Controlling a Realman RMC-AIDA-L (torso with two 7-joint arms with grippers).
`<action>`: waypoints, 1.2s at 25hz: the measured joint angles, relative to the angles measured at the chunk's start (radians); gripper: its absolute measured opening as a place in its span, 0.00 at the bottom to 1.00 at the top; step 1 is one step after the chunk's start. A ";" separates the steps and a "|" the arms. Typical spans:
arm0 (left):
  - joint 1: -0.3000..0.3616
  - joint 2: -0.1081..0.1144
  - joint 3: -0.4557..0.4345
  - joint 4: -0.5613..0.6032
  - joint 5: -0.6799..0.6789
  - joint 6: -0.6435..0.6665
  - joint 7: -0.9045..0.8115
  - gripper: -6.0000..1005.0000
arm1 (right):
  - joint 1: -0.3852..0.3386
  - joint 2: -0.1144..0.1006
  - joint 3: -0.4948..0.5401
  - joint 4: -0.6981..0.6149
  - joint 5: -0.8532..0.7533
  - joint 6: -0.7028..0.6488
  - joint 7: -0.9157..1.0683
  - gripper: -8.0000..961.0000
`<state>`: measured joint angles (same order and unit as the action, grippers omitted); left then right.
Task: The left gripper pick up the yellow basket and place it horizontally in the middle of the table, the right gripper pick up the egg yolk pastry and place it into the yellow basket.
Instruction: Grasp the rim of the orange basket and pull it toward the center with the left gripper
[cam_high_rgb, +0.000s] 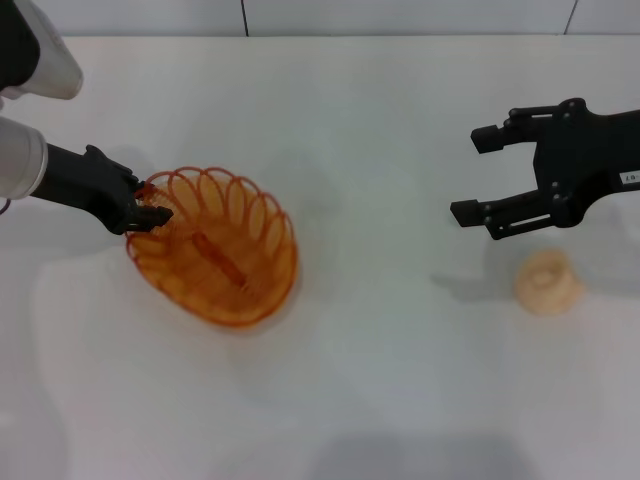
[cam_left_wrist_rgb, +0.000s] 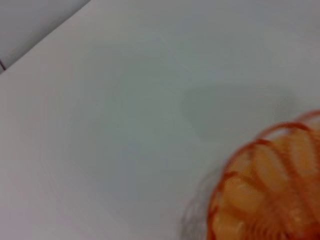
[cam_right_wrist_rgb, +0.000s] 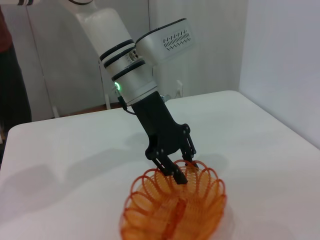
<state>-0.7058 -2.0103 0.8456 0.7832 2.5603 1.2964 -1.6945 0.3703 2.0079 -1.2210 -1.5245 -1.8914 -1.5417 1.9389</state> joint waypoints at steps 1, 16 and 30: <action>0.002 0.000 -0.001 0.000 -0.003 -0.001 0.000 0.40 | 0.001 0.000 0.000 0.000 0.000 0.000 0.000 0.89; 0.006 0.002 0.001 0.005 -0.009 -0.021 -0.010 0.23 | 0.009 0.000 0.000 0.000 -0.001 -0.002 0.008 0.89; 0.009 0.007 -0.007 0.022 -0.072 -0.017 -0.057 0.16 | 0.009 -0.001 0.000 0.000 -0.002 -0.001 0.007 0.89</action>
<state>-0.6965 -2.0032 0.8386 0.8053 2.4878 1.2790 -1.7520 0.3792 2.0071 -1.2210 -1.5241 -1.8929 -1.5430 1.9457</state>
